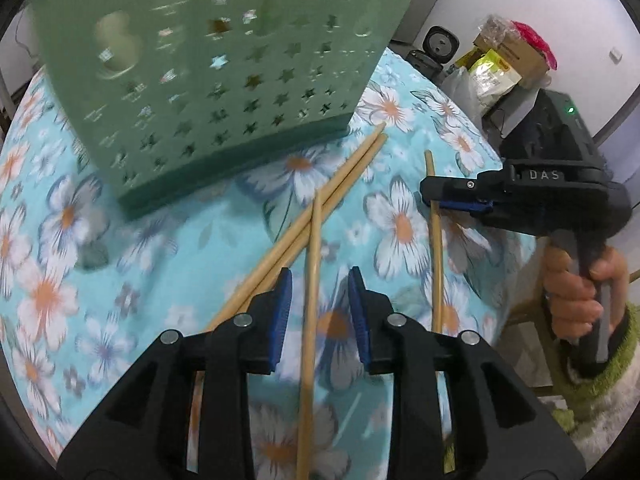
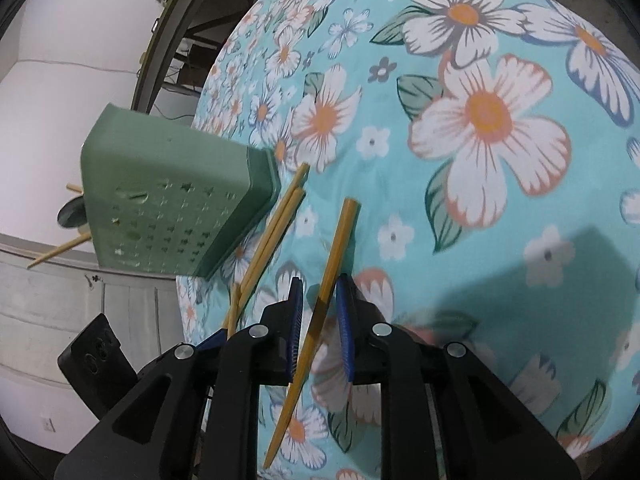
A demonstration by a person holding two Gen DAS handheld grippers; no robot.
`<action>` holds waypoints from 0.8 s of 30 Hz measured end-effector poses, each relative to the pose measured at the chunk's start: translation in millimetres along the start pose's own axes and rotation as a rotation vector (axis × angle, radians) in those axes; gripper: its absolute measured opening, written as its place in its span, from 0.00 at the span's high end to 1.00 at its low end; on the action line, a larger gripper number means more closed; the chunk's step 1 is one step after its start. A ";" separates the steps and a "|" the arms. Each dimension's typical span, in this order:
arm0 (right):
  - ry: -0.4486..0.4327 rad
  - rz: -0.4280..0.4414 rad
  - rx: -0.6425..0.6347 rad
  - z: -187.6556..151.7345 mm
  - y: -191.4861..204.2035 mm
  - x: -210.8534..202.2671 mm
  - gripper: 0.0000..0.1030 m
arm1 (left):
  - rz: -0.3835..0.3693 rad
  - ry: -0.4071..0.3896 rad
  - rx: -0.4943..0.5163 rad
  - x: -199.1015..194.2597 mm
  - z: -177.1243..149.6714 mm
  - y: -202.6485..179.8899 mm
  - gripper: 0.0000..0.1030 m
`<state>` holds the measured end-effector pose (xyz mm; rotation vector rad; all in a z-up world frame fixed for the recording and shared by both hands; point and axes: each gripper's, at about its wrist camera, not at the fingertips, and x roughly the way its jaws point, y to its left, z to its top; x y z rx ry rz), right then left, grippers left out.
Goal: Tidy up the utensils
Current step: 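Grasp a single chopstick with the left tool while the right tool grasps another, then lift both chopsticks up above the green holder with both tools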
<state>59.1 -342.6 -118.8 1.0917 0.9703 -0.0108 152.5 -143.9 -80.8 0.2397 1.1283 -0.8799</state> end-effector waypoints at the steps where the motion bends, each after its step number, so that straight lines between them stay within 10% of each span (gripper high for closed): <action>1: -0.005 0.000 0.002 0.7 -0.1 1.4 0.83 | 0.017 0.002 0.006 5.0 3.2 -3.0 0.75; 11: -0.052 -0.016 -0.024 2.4 6.7 5.7 0.89 | 0.108 -0.048 0.003 16.3 16.8 -14.0 0.95; 24: -0.245 0.015 -0.198 2.3 51.3 -61.5 0.93 | -0.007 -0.395 -0.002 -135.7 50.8 -27.4 0.95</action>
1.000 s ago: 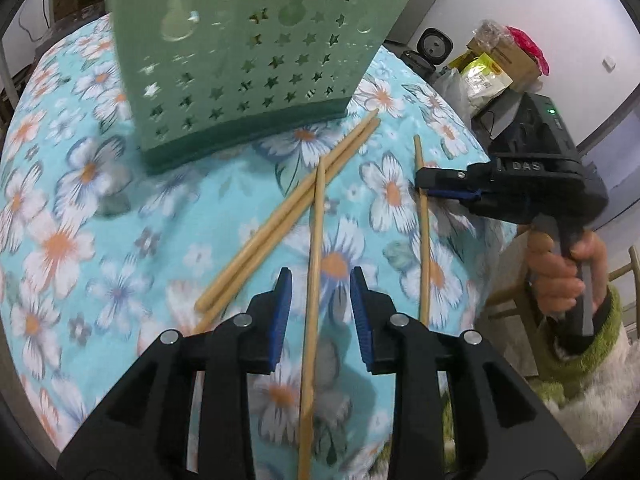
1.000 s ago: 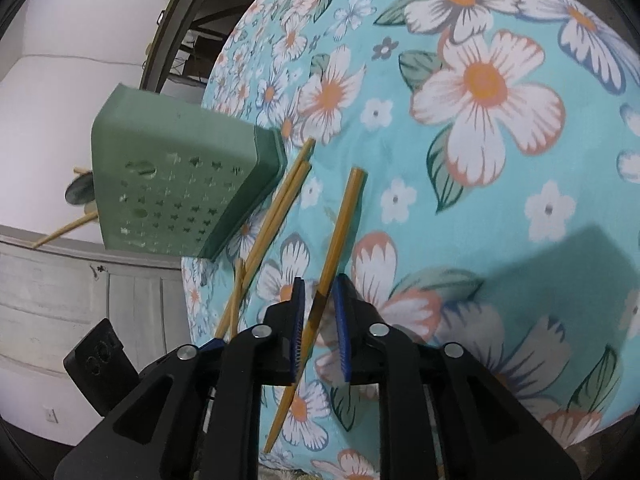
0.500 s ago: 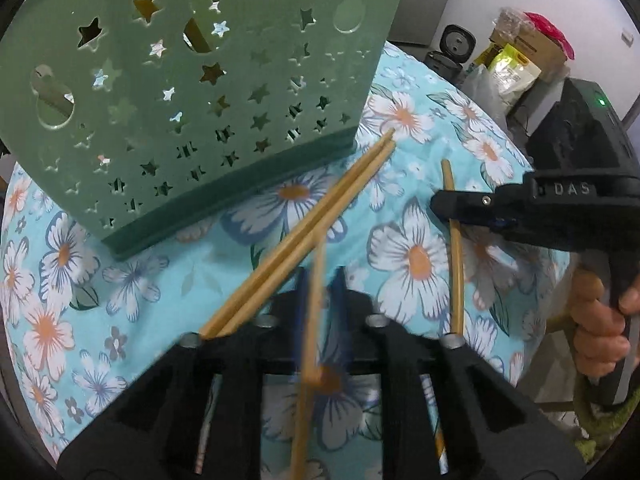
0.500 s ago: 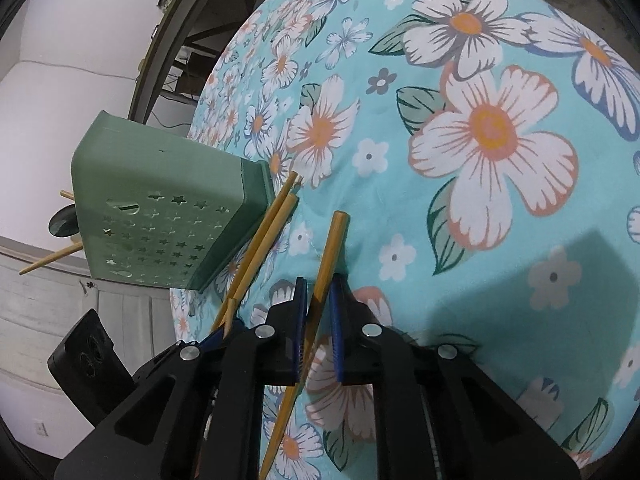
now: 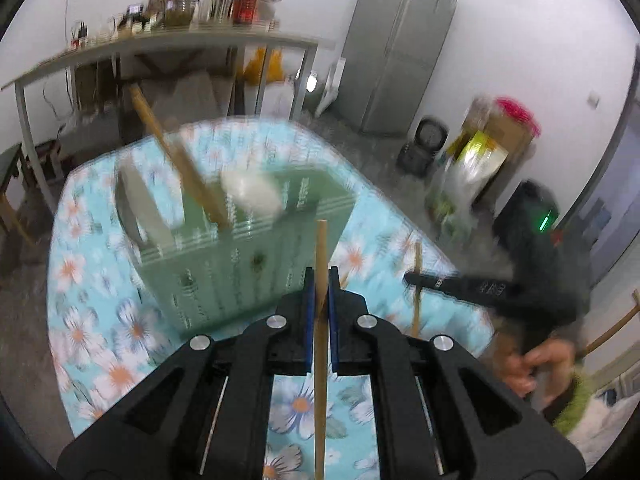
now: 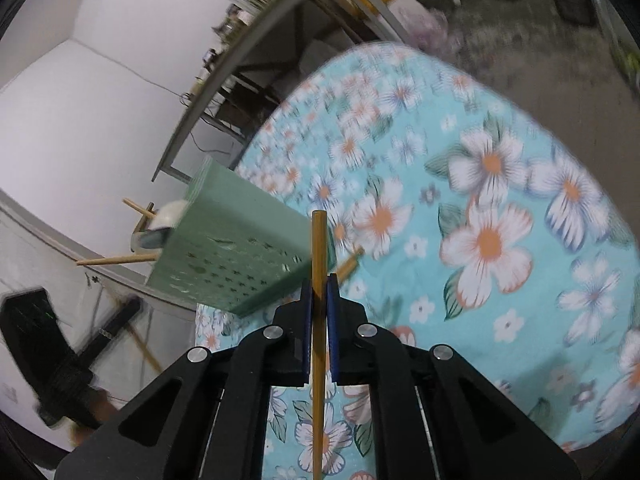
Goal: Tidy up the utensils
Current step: 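Lift both chopsticks up above the green holder with both tools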
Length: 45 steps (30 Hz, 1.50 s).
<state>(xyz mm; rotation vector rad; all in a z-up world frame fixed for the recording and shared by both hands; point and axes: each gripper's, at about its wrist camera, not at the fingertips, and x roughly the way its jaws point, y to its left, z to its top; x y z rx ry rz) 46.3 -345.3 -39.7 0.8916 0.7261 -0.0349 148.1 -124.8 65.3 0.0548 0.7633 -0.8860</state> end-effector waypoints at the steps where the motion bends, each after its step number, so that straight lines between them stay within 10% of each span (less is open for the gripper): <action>1: -0.014 -0.003 -0.013 1.2 2.9 -4.7 0.93 | -0.015 -0.028 -0.004 -10.0 8.3 -0.9 0.95; 18: -0.083 -0.018 -0.035 10.4 0.3 -34.2 0.93 | -0.095 -0.423 -0.037 -87.6 135.2 -5.1 0.95; 37: -0.086 -0.051 -0.052 13.0 3.2 -34.7 0.93 | 0.007 -0.249 -0.081 26.5 113.1 35.9 0.95; 45: -0.132 -0.069 -0.116 16.5 22.0 -50.5 0.93 | 0.010 -0.297 -0.090 5.4 105.1 43.0 0.61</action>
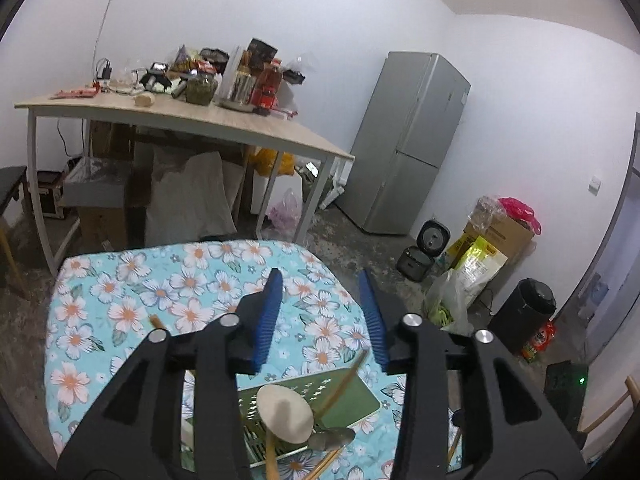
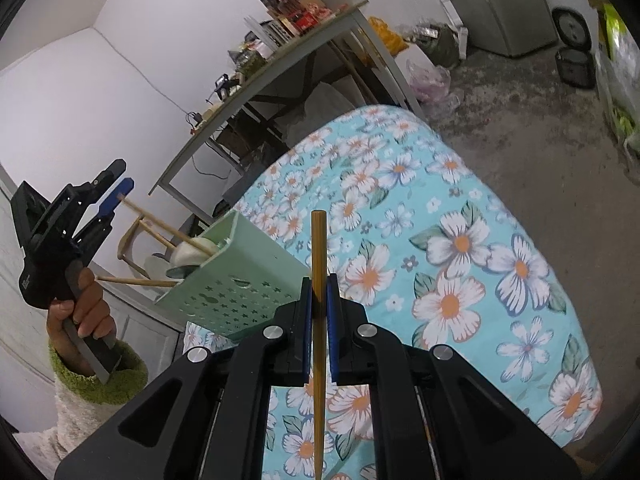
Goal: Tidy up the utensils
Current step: 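Lift both chopsticks up above the green holder with both tools, then lower the chopsticks into the green holder and open both tools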
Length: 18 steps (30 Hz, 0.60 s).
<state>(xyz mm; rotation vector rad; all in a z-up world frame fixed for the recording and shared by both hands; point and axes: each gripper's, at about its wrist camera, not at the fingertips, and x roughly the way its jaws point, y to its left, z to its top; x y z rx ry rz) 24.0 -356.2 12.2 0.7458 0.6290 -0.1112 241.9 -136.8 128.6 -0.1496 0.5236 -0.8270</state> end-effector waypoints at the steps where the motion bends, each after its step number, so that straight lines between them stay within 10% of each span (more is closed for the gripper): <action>1: -0.010 -0.001 -0.015 2.2 4.5 -3.1 0.93 | 0.001 -0.007 0.001 -4.6 0.5 0.3 0.59; 18: -0.400 0.079 -0.402 100.8 141.8 -87.3 0.93 | 0.063 -0.048 0.001 -102.8 -53.5 30.1 0.41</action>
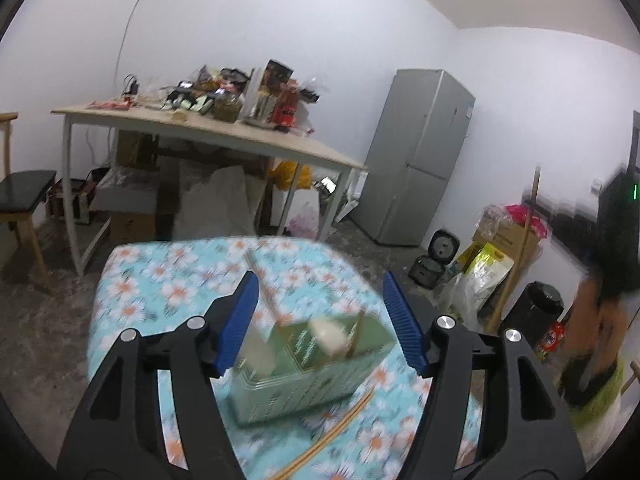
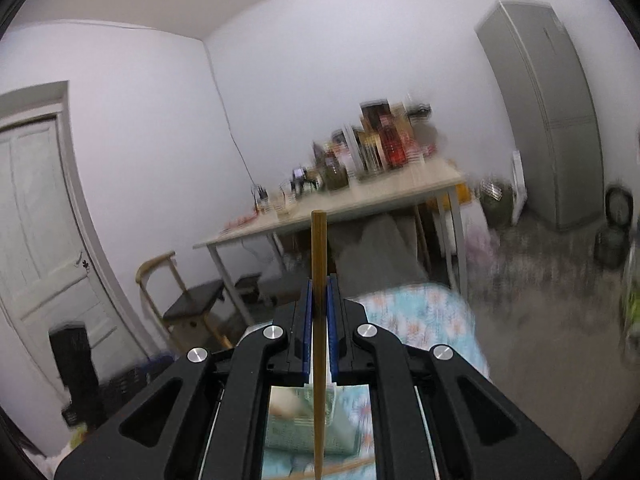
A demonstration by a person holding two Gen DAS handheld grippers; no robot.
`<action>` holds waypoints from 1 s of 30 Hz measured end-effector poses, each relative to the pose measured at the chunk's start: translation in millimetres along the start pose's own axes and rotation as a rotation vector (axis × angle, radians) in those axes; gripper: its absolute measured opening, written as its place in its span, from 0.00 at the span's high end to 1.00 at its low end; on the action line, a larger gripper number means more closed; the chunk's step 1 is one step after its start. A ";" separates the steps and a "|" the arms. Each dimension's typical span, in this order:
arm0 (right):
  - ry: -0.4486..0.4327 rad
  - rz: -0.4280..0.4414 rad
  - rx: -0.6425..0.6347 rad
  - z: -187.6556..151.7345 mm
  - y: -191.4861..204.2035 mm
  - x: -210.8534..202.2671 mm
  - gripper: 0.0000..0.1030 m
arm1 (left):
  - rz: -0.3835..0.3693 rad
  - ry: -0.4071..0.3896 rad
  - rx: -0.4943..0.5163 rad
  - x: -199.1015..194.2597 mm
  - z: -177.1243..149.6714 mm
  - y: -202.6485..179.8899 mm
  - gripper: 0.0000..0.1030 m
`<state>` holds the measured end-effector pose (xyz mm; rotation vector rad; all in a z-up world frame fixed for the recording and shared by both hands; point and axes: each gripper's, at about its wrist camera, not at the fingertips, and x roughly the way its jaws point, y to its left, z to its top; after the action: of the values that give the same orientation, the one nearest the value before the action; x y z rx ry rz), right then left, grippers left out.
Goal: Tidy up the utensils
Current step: 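Lower the chopsticks into the green holder and open both tools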
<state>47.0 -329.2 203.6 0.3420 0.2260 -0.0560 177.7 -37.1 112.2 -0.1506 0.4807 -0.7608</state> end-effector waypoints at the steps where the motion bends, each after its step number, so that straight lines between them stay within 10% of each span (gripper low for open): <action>1: -0.014 0.004 -0.013 6.1 4.5 1.9 0.93 | 0.007 0.008 -0.003 -3.6 -4.9 5.1 0.40; 10: -0.037 0.027 -0.077 31.1 34.0 58.5 0.93 | 0.079 0.147 -0.095 -15.2 -69.7 48.9 0.40; 25: 0.141 -0.061 -0.195 -47.2 44.9 151.5 0.93 | 0.101 0.214 -0.092 -6.1 -100.2 56.2 0.40; 30: 0.174 -0.058 -0.181 -55.5 40.1 142.3 0.68 | 0.097 0.233 -0.101 -1.4 -105.7 57.6 0.40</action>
<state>177.5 -275.0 133.2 0.1595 0.4102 -0.0622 163.2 9.5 2.2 -0.1317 0.7437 -0.6617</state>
